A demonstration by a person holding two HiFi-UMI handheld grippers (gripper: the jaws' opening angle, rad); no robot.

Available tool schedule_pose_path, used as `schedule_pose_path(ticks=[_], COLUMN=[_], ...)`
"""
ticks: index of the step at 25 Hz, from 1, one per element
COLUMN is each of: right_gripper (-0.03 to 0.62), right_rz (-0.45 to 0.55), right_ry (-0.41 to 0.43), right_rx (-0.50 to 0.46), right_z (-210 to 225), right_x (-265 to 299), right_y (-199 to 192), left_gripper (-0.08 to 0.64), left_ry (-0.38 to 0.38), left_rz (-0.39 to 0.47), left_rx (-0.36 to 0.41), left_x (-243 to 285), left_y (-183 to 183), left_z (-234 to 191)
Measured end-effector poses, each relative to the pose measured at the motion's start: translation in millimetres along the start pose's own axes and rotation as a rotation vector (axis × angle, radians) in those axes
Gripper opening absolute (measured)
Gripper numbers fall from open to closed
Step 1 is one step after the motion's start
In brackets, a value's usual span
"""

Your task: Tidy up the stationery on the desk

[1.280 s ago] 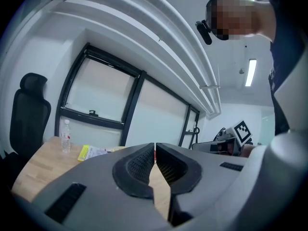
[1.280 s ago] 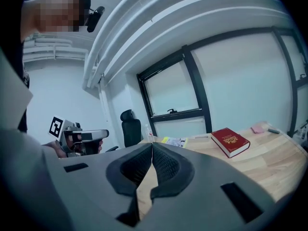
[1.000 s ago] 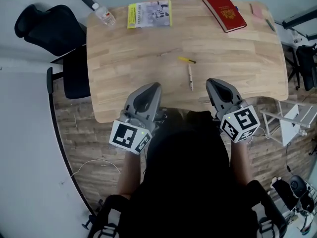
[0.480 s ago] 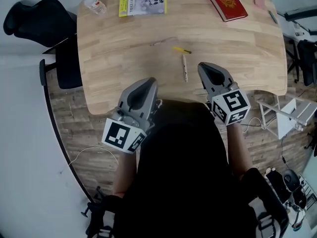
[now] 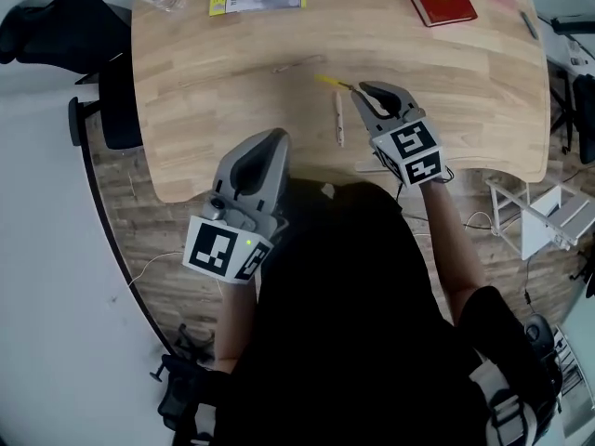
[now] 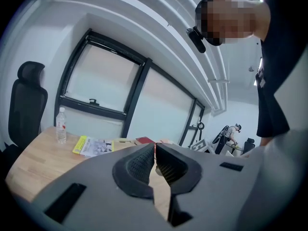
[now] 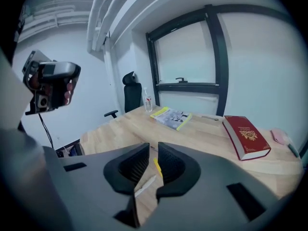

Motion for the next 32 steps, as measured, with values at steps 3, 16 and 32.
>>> schedule_pose_path(ticks=[3,16,32], right_gripper=[0.078,0.084,0.067], right_rz=[-0.040,-0.246,-0.315], right_ry=[0.042,0.065,0.076], right_rx=[-0.029,-0.106,-0.163], right_z=[7,20,21], right_x=[22,113,137], right_y=[-19,-95,-113], left_gripper=[0.038,0.039,0.040], left_ry=[0.020,-0.002,0.042], left_rz=[0.000,-0.073,-0.093], left_rx=[0.002,-0.044,-0.020], left_x=[11,29,53], left_y=[-2,-28,-43], left_z=[4,1,-19])
Point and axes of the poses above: the fingertips, and each gripper's own axes: x forward along the fingers, z to its right, y out of its top, the point moved 7 cm from there along -x, backward along the fingers, and after that the axes turned 4 degrees about -x, right-handed, at the moved point
